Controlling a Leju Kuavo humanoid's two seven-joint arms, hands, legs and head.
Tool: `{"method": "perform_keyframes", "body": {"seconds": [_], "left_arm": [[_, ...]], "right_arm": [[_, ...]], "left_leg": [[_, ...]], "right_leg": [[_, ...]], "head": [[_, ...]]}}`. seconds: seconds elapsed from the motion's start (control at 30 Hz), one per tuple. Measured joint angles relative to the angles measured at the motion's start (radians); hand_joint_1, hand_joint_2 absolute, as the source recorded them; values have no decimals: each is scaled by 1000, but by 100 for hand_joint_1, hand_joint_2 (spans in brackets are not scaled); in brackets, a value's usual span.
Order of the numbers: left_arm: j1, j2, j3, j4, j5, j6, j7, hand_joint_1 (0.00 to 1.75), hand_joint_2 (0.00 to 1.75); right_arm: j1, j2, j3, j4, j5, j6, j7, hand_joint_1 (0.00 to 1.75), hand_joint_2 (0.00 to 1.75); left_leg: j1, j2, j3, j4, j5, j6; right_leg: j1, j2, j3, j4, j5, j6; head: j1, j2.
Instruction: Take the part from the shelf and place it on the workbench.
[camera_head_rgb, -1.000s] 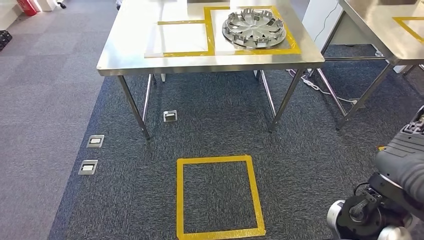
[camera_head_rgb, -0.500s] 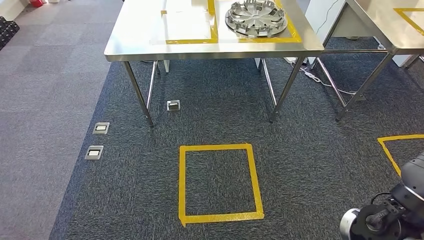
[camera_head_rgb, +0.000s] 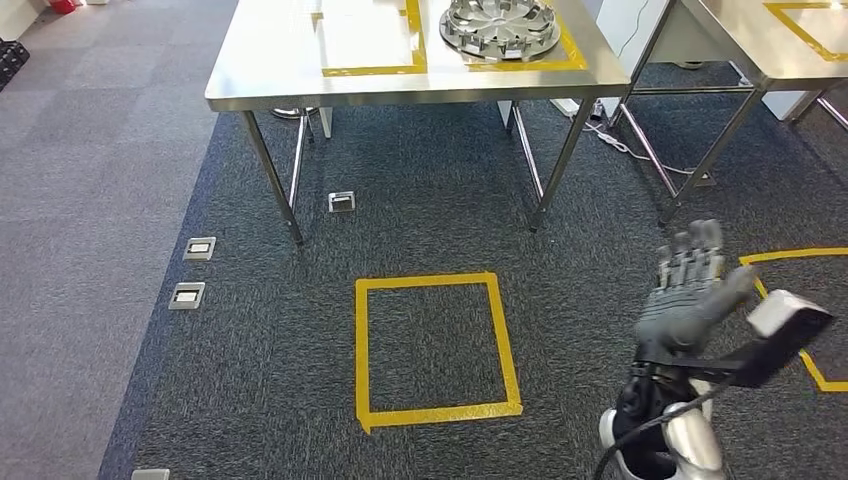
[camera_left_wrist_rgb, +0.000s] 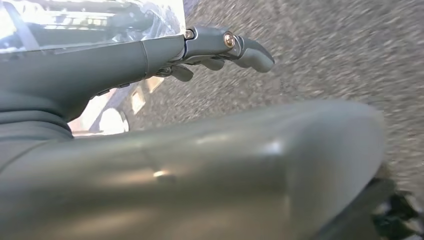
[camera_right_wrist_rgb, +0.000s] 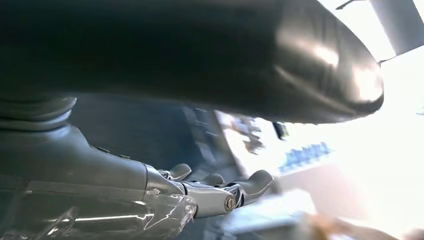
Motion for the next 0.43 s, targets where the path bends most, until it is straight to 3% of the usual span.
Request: {"method": "perform_keyframes", "body": {"seconds": [0.03, 0.1, 0.17, 0.2, 0.23, 0.27, 0.3, 0.37, 0.43], "left_arm": [[-1, 0, 0, 0, -1, -1, 5, 0, 175], [-2, -2, 0, 0, -5, -5, 12, 0, 175], [-2, -2, 0, 0, -10, -9, 17, 0, 175], [0, -1, 0, 0, -12, -10, 19, 0, 175], [3, 0, 0, 0, -15, -11, 20, 0, 175], [6, 1, 0, 0, -17, -12, 21, 0, 175], [8, 2, 0, 0, -19, -13, 21, 0, 175], [9, 2, 0, 0, -18, -16, 21, 0, 175], [8, 2, 0, 0, -15, -18, 21, 0, 175]], "right_arm": [[-18, 2, 25, 96, -29, 46, 7, 0, 175], [-51, 10, 81, 312, -71, 135, 35, 0, 175], [-62, 24, 139, 526, -94, 193, 86, 0, 175], [-59, 30, 165, 620, -101, 210, 127, 0, 175], [-53, 36, 188, 704, -107, 222, 178, 0, 175], [-47, 41, 208, 782, -111, 234, 238, 0, 175], [-44, 45, 225, 852, -116, 246, 303, 0, 175], [-45, 52, 255, 976, -125, 270, 435, 0, 175], [-47, 56, 274, 1052, -130, 286, 514, 0, 175]], "left_leg": [[2, -1, -2, -6, 4, 8], [5, -5, -11, -13, 17, 21], [3, -11, -25, -11, 24, 26], [1, -15, -30, -9, 26, 26], [0, -17, -33, -7, 27, 26], [-1, -20, -36, -3, 27, 25], [-2, -21, -37, 1, 24, 23], [-6, -19, -42, 10, 19, 14], [-9, -16, -48, 15, 17, 7]], "right_leg": [[0, 0, -8, 9, -8, 6], [-4, 3, -46, 87, -59, 15], [-9, 6, -106, 222, -121, 22], [-10, 6, -124, 268, -134, 23], [-10, 6, -126, 277, -128, 23], [-10, 6, -107, 244, -104, 21], [-10, 6, -75, 180, -69, 17], [-5, 4, -15, 58, -26, 5], [-1, 4, 1, 19, -26, -4]], "head": [[2, 0], [10, 0], [19, 0], [22, 0], [25, 0], [27, 0], [30, 0], [34, 0], [34, 0]]}}
